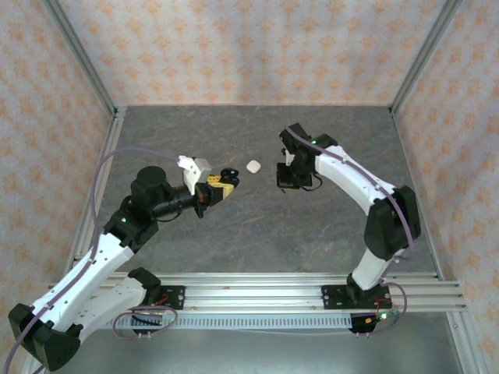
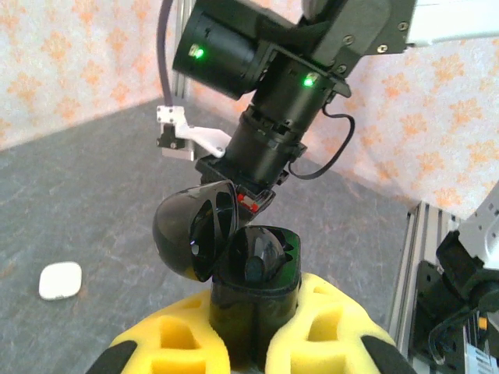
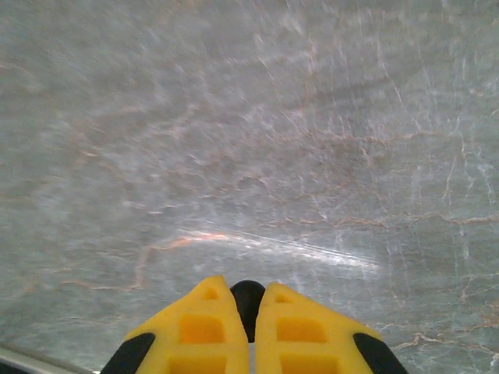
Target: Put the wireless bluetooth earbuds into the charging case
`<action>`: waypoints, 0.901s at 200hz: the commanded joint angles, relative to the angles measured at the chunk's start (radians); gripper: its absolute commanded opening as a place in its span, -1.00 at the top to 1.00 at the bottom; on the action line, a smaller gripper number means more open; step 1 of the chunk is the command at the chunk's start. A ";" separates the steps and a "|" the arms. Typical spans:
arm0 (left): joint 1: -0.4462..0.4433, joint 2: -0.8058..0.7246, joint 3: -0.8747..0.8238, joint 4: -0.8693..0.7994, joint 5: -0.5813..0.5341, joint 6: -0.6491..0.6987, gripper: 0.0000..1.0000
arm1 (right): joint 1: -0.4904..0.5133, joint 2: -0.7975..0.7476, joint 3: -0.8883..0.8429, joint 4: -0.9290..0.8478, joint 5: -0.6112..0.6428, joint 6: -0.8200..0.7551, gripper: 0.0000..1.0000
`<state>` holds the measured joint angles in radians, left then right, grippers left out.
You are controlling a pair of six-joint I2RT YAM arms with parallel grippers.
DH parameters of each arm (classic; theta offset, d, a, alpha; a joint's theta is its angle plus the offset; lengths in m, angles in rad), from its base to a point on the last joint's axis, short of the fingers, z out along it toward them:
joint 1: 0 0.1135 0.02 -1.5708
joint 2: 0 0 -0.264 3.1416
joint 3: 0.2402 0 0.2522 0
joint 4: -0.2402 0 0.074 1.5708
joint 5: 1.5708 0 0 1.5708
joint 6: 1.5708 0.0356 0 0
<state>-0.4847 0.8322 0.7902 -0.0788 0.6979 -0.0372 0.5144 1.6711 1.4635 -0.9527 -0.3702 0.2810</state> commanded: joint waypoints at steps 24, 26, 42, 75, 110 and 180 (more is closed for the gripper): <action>-0.009 0.036 0.075 0.183 -0.011 -0.058 1.00 | 0.006 -0.192 0.042 0.052 -0.002 0.165 0.93; -0.009 0.038 0.076 0.187 -0.011 -0.061 1.00 | 0.006 -0.201 0.040 0.061 -0.003 0.174 0.93; -0.008 0.051 0.088 0.228 -0.015 -0.082 1.00 | 0.007 -0.280 0.017 0.140 -0.013 0.238 0.94; -0.008 0.077 0.101 0.300 -0.026 -0.134 1.00 | 0.034 -0.374 0.039 0.220 -0.033 0.314 0.94; -0.010 0.103 0.107 0.356 -0.038 -0.183 1.00 | 0.113 -0.432 0.085 0.323 0.013 0.331 0.94; -0.009 0.124 0.140 0.349 -0.049 -0.190 1.00 | 0.227 -0.449 0.139 0.536 0.059 0.335 0.94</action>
<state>-0.4847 0.9524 0.8894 0.2150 0.6666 -0.2131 0.7200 1.2469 1.5631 -0.5377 -0.3470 0.6025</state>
